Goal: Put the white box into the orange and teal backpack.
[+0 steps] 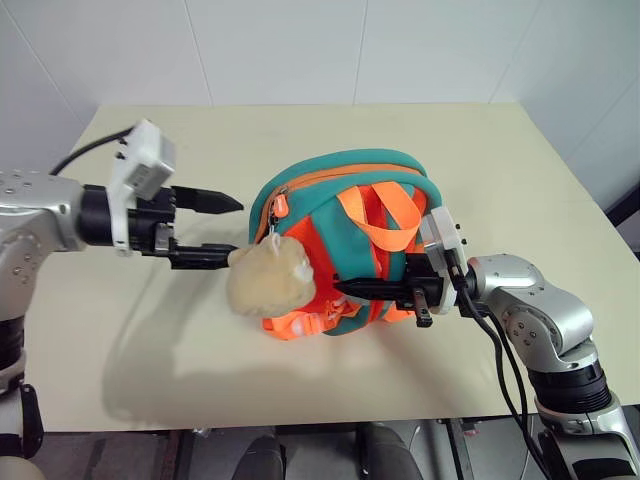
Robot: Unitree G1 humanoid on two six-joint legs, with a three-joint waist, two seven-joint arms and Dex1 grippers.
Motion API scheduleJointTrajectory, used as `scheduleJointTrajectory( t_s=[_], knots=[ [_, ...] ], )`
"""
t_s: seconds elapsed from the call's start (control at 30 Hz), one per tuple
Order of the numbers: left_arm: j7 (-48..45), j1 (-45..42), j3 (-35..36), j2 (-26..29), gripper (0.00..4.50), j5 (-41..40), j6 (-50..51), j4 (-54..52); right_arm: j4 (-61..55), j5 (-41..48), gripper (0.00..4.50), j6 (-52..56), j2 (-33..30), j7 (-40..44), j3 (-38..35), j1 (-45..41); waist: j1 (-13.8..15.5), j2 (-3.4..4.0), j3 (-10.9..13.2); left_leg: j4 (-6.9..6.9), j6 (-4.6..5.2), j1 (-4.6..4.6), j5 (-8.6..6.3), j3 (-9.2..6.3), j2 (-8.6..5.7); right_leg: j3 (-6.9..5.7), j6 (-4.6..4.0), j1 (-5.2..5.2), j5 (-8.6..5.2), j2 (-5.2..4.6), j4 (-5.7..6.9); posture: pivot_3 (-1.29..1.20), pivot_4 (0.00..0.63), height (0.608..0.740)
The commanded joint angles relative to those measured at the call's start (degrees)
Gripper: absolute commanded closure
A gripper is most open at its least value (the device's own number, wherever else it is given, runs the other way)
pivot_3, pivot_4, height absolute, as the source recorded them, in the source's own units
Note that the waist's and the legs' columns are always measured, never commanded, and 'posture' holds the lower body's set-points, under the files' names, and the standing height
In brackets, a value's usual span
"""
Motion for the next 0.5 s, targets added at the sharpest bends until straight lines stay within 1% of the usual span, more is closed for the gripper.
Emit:
scheduleJointTrajectory(
  t_s=[0.03,0.13,0.27,0.37,0.5],
  knots=[
    [-0.9,0.5,7.3,2.5,0.00,-4.6,1.9,-0.8,-1.7,0.5,3.97,-1.2,-0.4,0.0,-1.3,-0.5,0.0,0.00,0.0,0.00,0.01,0.00,0.00,0.01,0.00,0.00,0.00,0.00,0.00,0.00,-0.01,0.00,0.150,0.740],
    [-0.2,1.4,12.7,3.4,0.00,-8.3,4.1,-1.1,-1.2,0.0,3.97,-1.5,-0.5,0.2,-1.2,-0.7,0.0,0.00,0.0,-0.01,0.02,0.00,-0.01,0.00,0.00,0.00,0.00,0.00,0.00,0.00,-0.01,0.00,0.150,0.740],
    [5.4,3.0,19.3,1.6,0.00,-16.2,9.3,-5.1,-0.7,-0.2,3.97,-1.4,-0.3,0.3,-1.1,-1.0,-0.1,0.00,0.0,0.00,0.03,0.02,-0.01,0.00,0.01,0.00,0.00,0.01,0.00,-0.01,0.01,0.00,0.150,0.740],
    [10.9,4.9,20.9,-0.7,0.00,-21.6,11.7,-9.4,-0.1,-0.4,3.97,-1.3,-0.2,0.7,-0.8,-1.3,0.1,0.00,0.0,0.02,0.02,0.05,-0.01,-0.02,0.00,0.00,0.00,0.03,0.00,-0.02,0.05,0.00,0.150,0.740],
    [17.1,6.2,20.5,-2.4,0.00,-27.0,12.8,-13.4,1.0,-0.8,3.97,-1.6,0.1,1.2,-0.4,-2.0,0.0,0.00,0.0,0.06,0.00,0.06,0.00,-0.04,0.00,0.00,0.00,0.05,0.00,-0.02,0.08,0.00,0.150,0.740]
  ],
)
